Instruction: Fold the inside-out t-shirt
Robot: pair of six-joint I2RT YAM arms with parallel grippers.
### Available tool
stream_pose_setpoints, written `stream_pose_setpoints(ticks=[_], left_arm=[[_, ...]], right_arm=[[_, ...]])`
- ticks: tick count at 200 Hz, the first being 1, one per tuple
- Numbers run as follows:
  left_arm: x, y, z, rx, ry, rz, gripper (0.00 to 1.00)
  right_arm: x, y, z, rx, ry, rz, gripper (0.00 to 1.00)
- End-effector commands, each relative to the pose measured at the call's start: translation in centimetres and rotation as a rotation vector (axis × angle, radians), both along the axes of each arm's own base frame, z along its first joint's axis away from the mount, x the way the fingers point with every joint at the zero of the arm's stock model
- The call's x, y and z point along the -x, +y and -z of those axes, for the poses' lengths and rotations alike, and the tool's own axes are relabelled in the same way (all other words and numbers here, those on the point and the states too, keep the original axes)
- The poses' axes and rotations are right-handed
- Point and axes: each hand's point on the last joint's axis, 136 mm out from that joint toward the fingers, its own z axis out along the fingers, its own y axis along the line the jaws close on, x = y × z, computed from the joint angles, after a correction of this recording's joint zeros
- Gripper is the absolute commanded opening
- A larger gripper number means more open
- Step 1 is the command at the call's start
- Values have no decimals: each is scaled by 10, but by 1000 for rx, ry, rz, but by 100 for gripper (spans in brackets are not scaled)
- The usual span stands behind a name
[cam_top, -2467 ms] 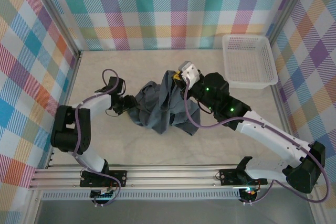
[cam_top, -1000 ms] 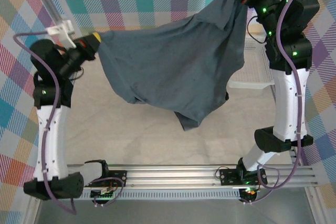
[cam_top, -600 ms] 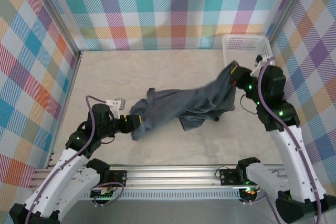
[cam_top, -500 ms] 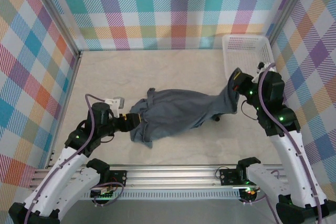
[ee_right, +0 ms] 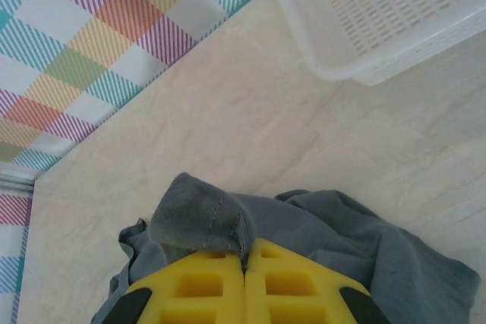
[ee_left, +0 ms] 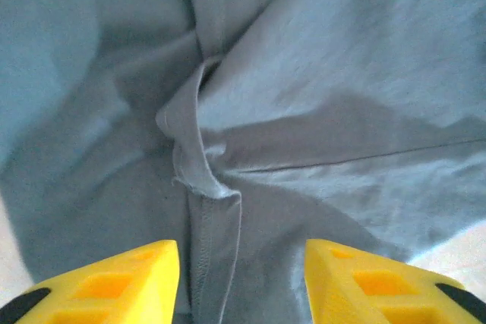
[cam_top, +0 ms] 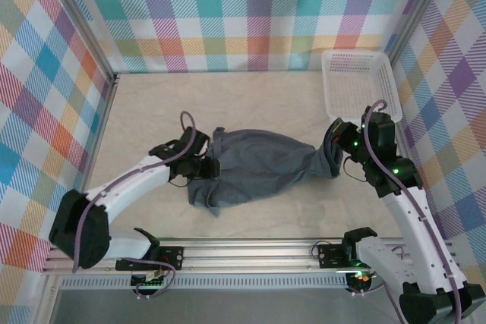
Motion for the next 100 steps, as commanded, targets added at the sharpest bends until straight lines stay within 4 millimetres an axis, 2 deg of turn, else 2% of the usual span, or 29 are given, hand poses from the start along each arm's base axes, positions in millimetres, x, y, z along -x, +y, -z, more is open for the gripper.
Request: stream_pose_setpoints(ticks=[1, 34, 83, 100], left_arm=[[5, 16, 29, -93, 71, -100, 42], [-4, -4, 46, -20, 113, -126, 40], [-14, 8, 56, -89, 118, -234, 42], [-14, 9, 59, -104, 128, -241, 39]], right_arm=[[-3, 6, -5, -23, -15, -28, 0], [-4, 7, -6, -9, -17, -41, 0], [-3, 9, -4, -31, -12, -40, 0], [-3, 9, -4, -34, -11, -41, 0]])
